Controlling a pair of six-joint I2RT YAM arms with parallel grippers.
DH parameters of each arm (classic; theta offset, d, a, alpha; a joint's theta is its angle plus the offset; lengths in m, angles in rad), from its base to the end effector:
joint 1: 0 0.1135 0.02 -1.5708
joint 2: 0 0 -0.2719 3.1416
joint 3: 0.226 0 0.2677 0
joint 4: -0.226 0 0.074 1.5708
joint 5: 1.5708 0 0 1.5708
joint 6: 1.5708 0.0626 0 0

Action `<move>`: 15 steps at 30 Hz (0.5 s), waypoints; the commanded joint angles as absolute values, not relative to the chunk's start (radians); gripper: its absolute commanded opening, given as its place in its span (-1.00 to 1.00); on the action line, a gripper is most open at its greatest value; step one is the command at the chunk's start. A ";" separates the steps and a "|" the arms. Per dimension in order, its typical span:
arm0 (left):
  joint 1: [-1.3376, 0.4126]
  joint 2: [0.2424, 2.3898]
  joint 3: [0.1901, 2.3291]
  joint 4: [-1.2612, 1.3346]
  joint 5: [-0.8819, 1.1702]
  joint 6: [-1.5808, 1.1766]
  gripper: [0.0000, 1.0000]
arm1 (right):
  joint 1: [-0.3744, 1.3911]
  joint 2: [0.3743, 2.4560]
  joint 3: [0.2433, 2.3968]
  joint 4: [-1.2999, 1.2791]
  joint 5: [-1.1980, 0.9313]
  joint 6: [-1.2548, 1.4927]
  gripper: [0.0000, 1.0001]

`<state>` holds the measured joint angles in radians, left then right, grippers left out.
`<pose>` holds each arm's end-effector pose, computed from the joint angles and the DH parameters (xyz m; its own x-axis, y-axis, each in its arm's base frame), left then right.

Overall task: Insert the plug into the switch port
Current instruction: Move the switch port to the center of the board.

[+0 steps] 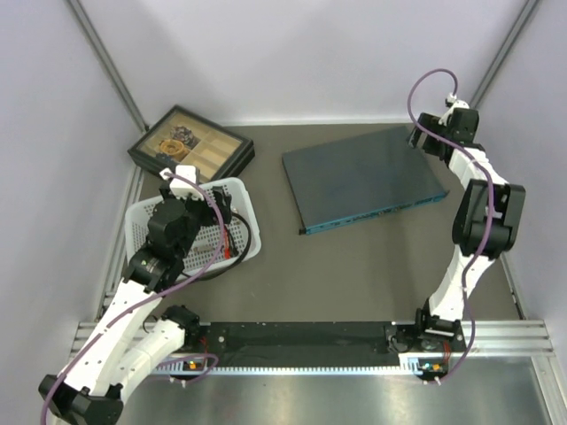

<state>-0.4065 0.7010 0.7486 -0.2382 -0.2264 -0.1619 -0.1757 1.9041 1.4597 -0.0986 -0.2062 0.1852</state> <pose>0.1916 -0.0672 0.3356 -0.2012 -0.0844 -0.9759 0.1524 0.9814 -0.1163 0.4809 -0.0724 0.2425 -0.5003 0.2719 -0.8220 0.0922 0.9608 0.2616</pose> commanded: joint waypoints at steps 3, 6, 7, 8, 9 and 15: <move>-0.394 0.725 0.736 -0.170 -0.239 -0.118 0.98 | -0.193 2.144 1.759 -0.127 -0.339 0.157 0.98; -0.391 0.744 0.736 -0.169 -0.242 -0.110 0.98 | -0.193 2.247 1.870 -0.166 -0.371 0.150 0.98; -0.390 0.749 0.736 -0.170 -0.242 -0.107 0.98 | -0.193 2.296 1.896 -0.193 -0.385 0.149 0.98; -0.390 0.755 0.736 -0.169 -0.245 -0.107 0.98 | -0.193 2.318 1.951 -0.212 -0.402 0.147 0.98; -0.388 0.762 0.739 -0.172 -0.245 -0.107 0.98 | -0.193 2.338 1.977 -0.228 -0.435 0.149 0.98; -0.385 0.779 0.741 -0.172 -0.238 -0.104 0.98 | -0.192 2.445 2.072 -0.285 -0.596 0.134 0.98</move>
<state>-0.3920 0.7784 0.7418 -0.2310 -0.2295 -0.1207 -0.1864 2.4069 1.9995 -0.2481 -0.4393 0.1585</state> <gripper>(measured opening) 0.990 0.987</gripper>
